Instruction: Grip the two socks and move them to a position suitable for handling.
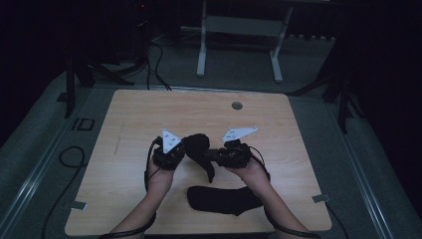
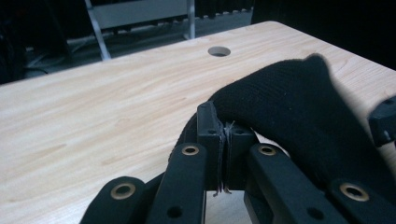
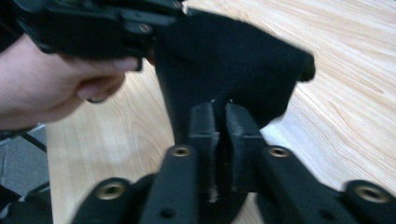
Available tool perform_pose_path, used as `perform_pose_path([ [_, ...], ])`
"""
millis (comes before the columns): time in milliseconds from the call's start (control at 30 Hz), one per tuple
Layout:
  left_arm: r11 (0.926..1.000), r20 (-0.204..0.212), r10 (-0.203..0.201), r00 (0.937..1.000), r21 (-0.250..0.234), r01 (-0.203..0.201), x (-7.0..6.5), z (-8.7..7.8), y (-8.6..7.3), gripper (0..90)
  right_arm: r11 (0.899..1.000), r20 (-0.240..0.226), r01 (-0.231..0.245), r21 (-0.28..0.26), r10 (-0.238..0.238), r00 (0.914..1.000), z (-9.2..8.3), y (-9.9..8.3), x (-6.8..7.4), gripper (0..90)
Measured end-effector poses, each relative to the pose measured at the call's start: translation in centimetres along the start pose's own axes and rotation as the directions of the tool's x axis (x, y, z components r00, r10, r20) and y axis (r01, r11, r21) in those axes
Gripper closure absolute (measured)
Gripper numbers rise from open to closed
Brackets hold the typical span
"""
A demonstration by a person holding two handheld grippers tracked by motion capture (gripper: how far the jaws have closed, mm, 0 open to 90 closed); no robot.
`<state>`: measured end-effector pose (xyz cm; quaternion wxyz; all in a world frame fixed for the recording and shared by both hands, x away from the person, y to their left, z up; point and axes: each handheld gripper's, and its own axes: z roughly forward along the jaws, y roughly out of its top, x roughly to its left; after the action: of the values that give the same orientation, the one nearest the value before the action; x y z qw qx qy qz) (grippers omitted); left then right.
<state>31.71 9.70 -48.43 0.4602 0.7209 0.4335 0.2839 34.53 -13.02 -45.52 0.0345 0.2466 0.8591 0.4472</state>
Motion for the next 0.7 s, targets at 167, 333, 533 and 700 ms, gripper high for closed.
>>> perform_pose_path([
  [167, 0.9996, 0.000, 0.028, 0.9996, -0.007, -0.028, -0.3, -0.4, 0.3, 88.3, 1.000, 0.023, -0.030, -0.008, 0.031, 0.9993, -1.0, 0.5, -0.7, 58.7],
  [333, 0.9900, 0.035, 0.127, 0.9913, -0.067, -0.124, -1.3, -1.0, 0.5, 88.2, 0.999, 0.042, 0.003, -0.054, -0.001, 0.9991, -2.3, 1.7, -0.5, 59.3],
  [533, 0.9609, 0.138, 0.212, 0.9676, -0.210, -0.181, -2.4, -2.1, 0.8, 88.1, 0.998, 0.059, 0.056, -0.005, -0.055, 0.9967, -1.9, 2.5, -0.3, 48.5],
  [700, 0.9605, 0.149, 0.230, 0.9617, -0.194, -0.199, -2.8, -2.0, 0.9, 87.9, 0.998, 0.024, 0.060, -0.011, -0.059, 0.9980, -1.5, 2.1, -0.3, 76.4],
])
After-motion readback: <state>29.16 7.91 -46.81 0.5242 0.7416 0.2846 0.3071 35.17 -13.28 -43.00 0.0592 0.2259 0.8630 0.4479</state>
